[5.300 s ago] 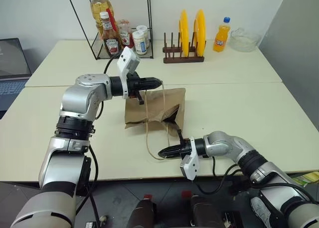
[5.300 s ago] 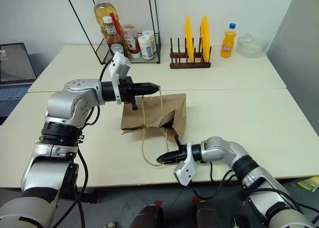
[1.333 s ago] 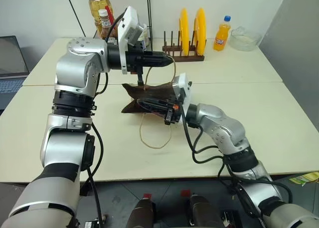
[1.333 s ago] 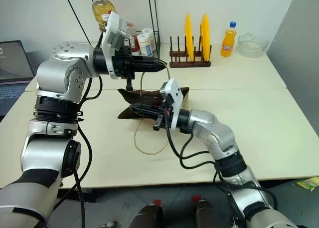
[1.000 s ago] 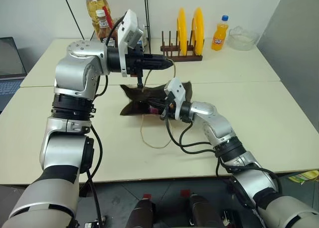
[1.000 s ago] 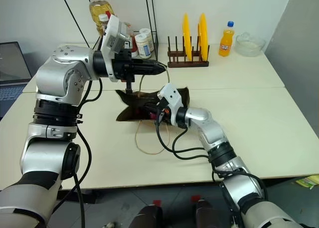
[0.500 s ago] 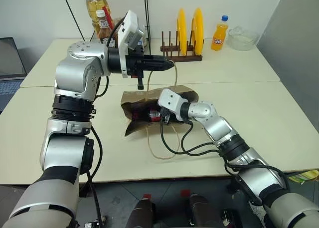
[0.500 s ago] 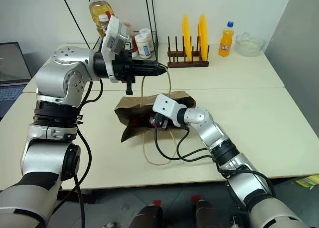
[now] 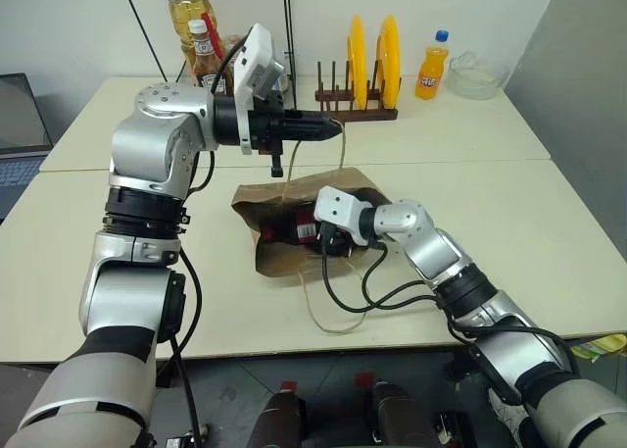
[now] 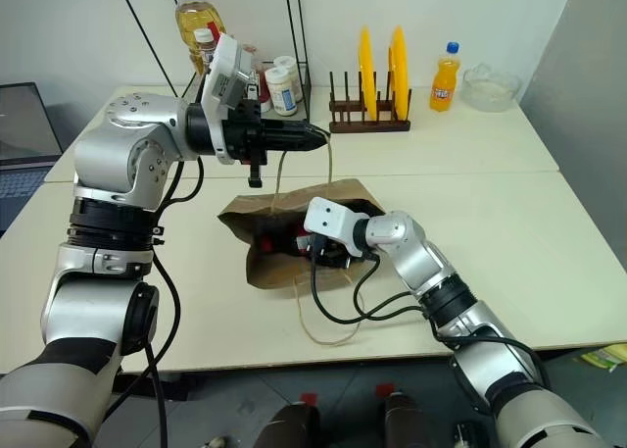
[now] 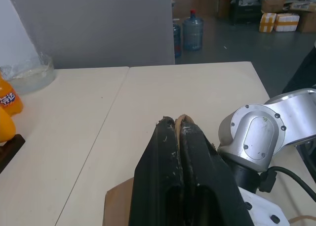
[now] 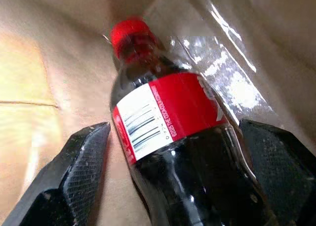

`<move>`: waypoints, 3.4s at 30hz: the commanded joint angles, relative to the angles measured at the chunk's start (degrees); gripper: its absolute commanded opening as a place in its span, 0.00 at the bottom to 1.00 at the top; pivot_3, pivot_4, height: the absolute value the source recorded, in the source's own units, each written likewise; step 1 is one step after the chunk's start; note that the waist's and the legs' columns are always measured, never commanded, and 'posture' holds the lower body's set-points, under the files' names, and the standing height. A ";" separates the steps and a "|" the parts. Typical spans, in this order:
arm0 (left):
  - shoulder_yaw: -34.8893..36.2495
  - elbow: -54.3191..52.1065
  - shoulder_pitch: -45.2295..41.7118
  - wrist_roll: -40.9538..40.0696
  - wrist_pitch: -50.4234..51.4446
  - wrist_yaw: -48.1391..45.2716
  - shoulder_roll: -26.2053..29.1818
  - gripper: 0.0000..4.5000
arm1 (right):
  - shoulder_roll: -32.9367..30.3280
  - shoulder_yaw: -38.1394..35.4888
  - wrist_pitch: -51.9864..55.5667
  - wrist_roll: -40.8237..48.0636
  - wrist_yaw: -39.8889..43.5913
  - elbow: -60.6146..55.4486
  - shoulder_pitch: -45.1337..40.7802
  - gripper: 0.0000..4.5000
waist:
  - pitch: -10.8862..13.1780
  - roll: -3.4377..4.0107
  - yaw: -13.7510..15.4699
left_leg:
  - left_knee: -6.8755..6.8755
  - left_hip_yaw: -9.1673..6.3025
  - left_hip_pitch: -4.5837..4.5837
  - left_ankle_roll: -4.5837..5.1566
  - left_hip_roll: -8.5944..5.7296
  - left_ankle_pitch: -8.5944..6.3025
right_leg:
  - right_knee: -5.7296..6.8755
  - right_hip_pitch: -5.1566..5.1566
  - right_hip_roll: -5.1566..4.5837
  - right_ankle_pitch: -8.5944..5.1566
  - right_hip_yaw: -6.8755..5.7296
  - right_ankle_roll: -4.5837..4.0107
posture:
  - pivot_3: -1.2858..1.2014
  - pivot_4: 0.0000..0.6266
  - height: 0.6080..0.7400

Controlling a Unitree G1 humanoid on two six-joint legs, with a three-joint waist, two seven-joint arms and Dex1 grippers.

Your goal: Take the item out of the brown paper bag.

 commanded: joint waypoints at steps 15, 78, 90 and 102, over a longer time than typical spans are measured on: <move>0.36 -2.40 0.17 -0.20 -1.63 1.21 -0.17 0.00 | -3.37 2.57 -7.47 -9.79 -4.08 8.23 -0.59 0.71 | -0.01 0.00 0.30 | 0.09 -0.05 0.02 0.00 -0.07 0.00 | 0.04 0.08 -0.05 0.00 -0.04 0.00 | 0.52 0.24 1.00; 1.07 18.50 -2.02 14.97 -20.86 17.06 -3.68 0.00 | -36.70 -16.79 10.72 9.28 14.21 5.11 2.64 0.99 | 0.24 0.32 -0.06 | 0.06 0.45 -0.16 0.21 -0.14 -0.12 | -0.29 0.02 -0.20 0.04 0.02 0.08 | 0.52 0.24 1.00; 4.02 30.28 -4.83 15.30 -22.94 22.13 -1.72 0.70 | -31.67 -30.71 32.41 22.42 5.15 -27.74 13.49 1.00 | 0.24 0.32 0.22 | 0.09 0.11 -0.18 0.24 -0.15 -0.13 | -0.26 0.02 -0.21 0.06 0.00 0.12 | 0.52 0.24 1.00; 10.22 13.27 4.75 11.49 -12.67 24.20 5.97 0.99 | -21.67 -38.38 31.32 27.10 -8.14 -38.27 23.78 1.00 | 0.22 0.35 0.32 | 0.05 0.11 -0.17 0.23 -0.13 -0.13 | -0.24 -0.01 -0.21 0.07 0.05 0.12 | 0.52 0.24 1.00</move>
